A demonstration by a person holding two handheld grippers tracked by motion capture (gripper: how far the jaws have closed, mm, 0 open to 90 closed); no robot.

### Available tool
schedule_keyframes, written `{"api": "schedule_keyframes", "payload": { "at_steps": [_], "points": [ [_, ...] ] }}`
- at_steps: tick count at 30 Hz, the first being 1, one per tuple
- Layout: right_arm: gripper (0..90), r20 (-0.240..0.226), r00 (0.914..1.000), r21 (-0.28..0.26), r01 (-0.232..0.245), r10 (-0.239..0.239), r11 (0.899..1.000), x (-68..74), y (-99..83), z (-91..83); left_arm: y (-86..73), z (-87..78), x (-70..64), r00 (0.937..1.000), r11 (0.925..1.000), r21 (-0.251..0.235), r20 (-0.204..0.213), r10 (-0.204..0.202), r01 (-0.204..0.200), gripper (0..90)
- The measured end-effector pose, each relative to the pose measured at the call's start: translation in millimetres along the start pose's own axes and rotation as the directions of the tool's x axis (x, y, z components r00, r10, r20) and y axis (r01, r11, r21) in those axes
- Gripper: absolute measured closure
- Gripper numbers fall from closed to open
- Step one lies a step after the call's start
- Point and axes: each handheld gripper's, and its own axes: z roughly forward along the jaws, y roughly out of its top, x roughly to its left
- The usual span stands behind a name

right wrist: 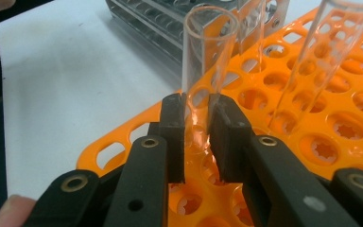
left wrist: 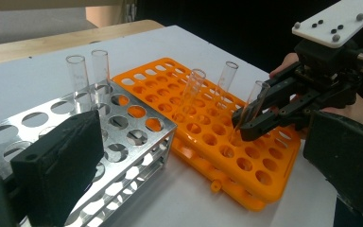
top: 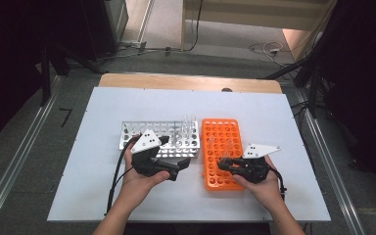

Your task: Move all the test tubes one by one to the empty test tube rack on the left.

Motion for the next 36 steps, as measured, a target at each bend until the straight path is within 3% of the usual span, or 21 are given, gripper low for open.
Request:
{"api": "schedule_keyframes", "payload": {
  "at_steps": [16,24,29,36],
  "points": [
    [73.9,0.014,0.9998,-0.079,-0.014,0.015,0.997,1.9,19.3,-32.0,4.5,-0.3,-7.2,0.9997,0.9999,-0.005,0.019,0.015,-0.015,0.0],
    [74.0,-0.021,0.9996,-0.067,0.015,-0.016,0.998,19.0,29.3,-25.5,7.8,-0.8,-12.8,0.9988,0.9996,-0.009,0.041,0.028,-0.027,0.0],
    [74.0,-0.05,0.9984,-0.058,0.025,-0.028,0.998,29.2,33.4,-18.4,9.9,1.0,-19.8,0.9967,0.9995,-0.013,0.076,0.029,-0.028,2.2],
    [74.0,-0.074,0.9963,-0.043,0.04,-0.044,0.998,40.7,36.8,-10.4,9.6,5.9,-29.2,0.9906,0.9992,-0.014,0.131,0.039,-0.037,12.2]
  ]
}}
